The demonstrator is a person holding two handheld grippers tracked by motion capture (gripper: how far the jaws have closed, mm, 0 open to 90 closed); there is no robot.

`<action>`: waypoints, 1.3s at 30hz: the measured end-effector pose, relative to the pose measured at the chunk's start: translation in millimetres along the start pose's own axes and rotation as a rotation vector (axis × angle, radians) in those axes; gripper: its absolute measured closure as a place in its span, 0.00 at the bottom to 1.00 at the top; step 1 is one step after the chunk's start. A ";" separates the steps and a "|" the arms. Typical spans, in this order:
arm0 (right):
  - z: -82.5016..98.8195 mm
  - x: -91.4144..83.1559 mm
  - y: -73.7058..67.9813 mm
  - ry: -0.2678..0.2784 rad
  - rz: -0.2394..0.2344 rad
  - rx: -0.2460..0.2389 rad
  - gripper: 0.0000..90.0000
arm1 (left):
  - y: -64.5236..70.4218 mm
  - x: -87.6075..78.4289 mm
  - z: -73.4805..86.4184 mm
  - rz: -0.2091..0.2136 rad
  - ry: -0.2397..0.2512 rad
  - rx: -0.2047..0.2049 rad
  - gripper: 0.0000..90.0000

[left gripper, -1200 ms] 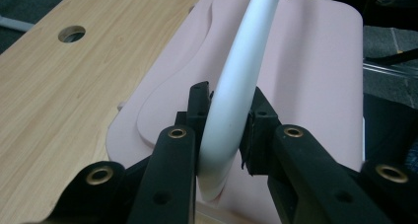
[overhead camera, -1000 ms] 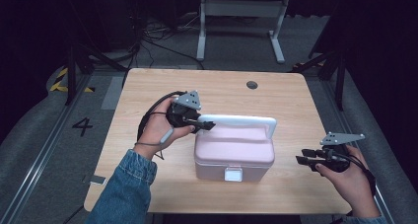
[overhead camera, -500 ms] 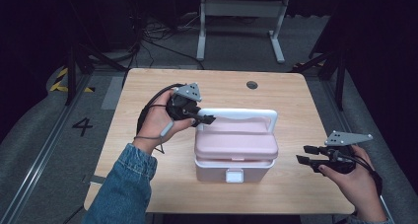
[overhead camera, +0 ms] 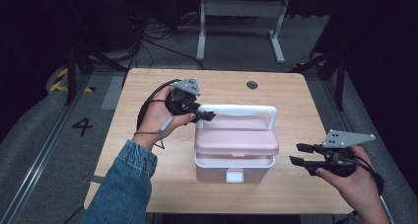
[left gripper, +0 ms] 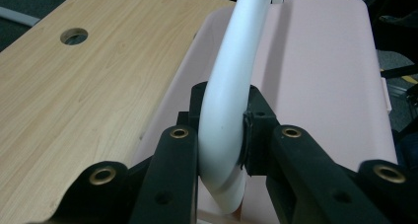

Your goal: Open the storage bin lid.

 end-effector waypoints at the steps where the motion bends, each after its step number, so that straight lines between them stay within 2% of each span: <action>1: -2.3 0.5 -1.0 -0.002 0.004 -0.003 0.55 | -0.4 -0.1 -0.3 0.003 -0.001 -0.003 0.88; 9: -17.8 6.3 -6.6 -0.012 0.022 0.018 0.53 | -2.1 0.0 -0.7 0.005 0.001 -0.014 0.88; 14: -22.2 13.5 -11.8 -0.023 0.028 0.001 0.52 | -3.1 0.0 -1.1 0.004 0.003 -0.023 0.88; 21: -26.4 19.3 -13.4 -0.012 0.038 0.006 0.50 | -3.8 0.2 -1.5 0.007 0.010 -0.036 0.87; 29: -32.1 28.0 -18.8 -0.007 0.027 -0.004 0.53 | -4.9 -0.4 -1.2 -0.004 0.014 -0.027 0.87; 34: -33.2 29.2 -19.5 -0.013 0.027 -0.005 0.53 | -5.7 -3.8 -0.6 -0.037 0.036 -0.029 0.66; 35: -34.2 29.3 -19.9 -0.013 0.031 -0.012 0.54 | -6.0 -6.7 0.5 -0.059 0.052 -0.048 0.62; 39: -36.2 29.4 -20.8 -0.008 0.032 -0.019 0.54 | -7.0 -12.7 3.4 -0.074 0.071 -0.051 0.55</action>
Point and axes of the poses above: each handheld gripper's, and its own axes: x roughly forward along the jaws, z roughly out of its underside, y roughly to its right, the point moved 4 cm from there along x, roughly forward along the jaws, and after that the axes turned 7 degrees about -z, right-handed, at the moved point
